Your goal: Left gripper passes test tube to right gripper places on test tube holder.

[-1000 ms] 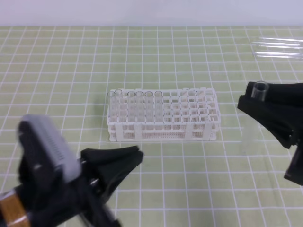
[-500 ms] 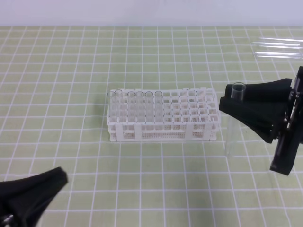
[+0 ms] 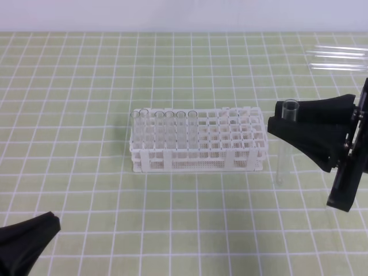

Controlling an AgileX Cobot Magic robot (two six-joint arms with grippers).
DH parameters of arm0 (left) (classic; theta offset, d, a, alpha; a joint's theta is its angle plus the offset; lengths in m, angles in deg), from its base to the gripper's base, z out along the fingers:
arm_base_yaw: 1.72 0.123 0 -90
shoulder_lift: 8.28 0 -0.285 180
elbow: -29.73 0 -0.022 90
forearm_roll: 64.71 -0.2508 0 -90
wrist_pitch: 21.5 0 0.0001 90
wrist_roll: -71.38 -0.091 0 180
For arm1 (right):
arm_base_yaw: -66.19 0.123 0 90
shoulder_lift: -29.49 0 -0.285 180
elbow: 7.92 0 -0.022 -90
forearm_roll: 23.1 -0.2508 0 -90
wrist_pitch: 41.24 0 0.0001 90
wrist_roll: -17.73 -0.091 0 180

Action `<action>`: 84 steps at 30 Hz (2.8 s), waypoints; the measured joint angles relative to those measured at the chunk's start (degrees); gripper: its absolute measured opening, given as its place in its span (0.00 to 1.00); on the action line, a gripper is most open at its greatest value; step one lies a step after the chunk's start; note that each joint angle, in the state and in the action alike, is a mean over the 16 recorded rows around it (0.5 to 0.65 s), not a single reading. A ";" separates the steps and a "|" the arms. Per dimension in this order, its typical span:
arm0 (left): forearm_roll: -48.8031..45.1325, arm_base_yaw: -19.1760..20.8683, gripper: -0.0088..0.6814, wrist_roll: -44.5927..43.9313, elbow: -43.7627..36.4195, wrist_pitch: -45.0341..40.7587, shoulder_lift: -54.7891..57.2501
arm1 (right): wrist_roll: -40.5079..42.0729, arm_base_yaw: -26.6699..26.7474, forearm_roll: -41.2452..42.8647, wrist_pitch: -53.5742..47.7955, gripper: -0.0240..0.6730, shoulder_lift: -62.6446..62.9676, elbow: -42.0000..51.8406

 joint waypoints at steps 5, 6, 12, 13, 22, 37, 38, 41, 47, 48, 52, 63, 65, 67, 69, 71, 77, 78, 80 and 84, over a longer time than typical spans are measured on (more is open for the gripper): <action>0.03 0.00 0.01 -0.08 -0.01 -0.27 -0.03 | 0.02 0.00 0.00 0.09 0.18 0.00 0.00; 0.03 0.00 0.01 -0.08 -0.01 -0.28 -0.03 | 0.03 0.00 0.00 0.09 0.18 0.00 0.00; 0.03 0.00 0.01 -0.15 -0.01 -0.24 -0.03 | 0.07 0.00 0.00 0.11 0.18 0.00 0.00; 0.03 0.00 0.01 -0.15 -0.01 -0.24 0.01 | 0.08 0.00 0.00 0.11 0.18 0.00 0.00; -0.05 0.00 0.01 -0.16 0.00 -0.16 0.01 | 0.13 0.00 0.00 0.28 0.18 0.00 0.00; -0.13 -0.01 0.01 -0.16 0.00 -0.16 -0.07 | -0.89 0.84 1.57 9.72 0.18 -0.05 -2.83; -0.13 -0.01 0.01 -0.16 0.00 -0.16 -0.07 | -1.53 1.13 2.03 10.88 0.18 -0.12 -3.38; -0.13 0.00 0.01 -0.16 0.00 -0.16 -0.03 | -4.30 2.36 3.96 14.60 0.18 -0.50 -5.25; -0.13 0.00 0.01 -0.16 0.00 -0.20 -0.03 | -14.87 6.75 10.41 24.53 0.18 -2.31 -9.22; -0.10 -0.01 0.01 -0.16 -0.01 -0.24 -0.07 | -16.93 7.73 11.64 26.73 0.18 -2.74 -9.76; -0.15 0.00 0.01 -0.16 0.00 -0.20 -0.03 | -26.50 12.09 17.27 37.03 0.18 -4.63 -11.50; -0.04 -0.03 0.01 -0.15 -0.03 -0.40 -0.22 | -62.82 25.73 41.65 71.35 0.18 -11.80 -13.00; -0.02 -0.03 0.01 -0.15 -0.03 -0.44 -0.26 | -68.85 27.96 47.00 76.47 0.18 -13.53 -13.04; -0.04 -0.03 0.01 -0.15 -0.03 -0.40 -0.26 | -74.10 29.90 51.88 80.67 0.18 -15.36 -13.06; -0.06 -0.03 0.01 -0.15 -0.02 -0.36 -0.22 | -78.62 31.49 56.14 84.00 0.18 -17.24 -13.08; -0.06 -0.03 0.01 -0.15 -0.02 -0.36 -0.22 | -82.45 32.77 59.70 86.79 0.18 -19.08 -13.09; -0.13 -0.01 0.01 -0.16 -0.01 -0.24 -0.10 | -88.90 34.93 66.29 92.29 0.18 -23.81 -13.09; -0.13 -0.01 0.01 -0.16 -0.01 -0.24 -0.10 | -89.68 35.05 67.00 92.95 0.18 -24.45 -13.09; -0.18 0.00 0.01 -0.16 0.00 -0.16 -0.03 | -91.32 35.17 68.34 94.32 0.18 -25.63 -13.09; -0.18 0.00 0.01 -0.16 0.00 -0.16 0.01 | -94.44 35.18 71.16 97.35 0.18 -27.77 -13.10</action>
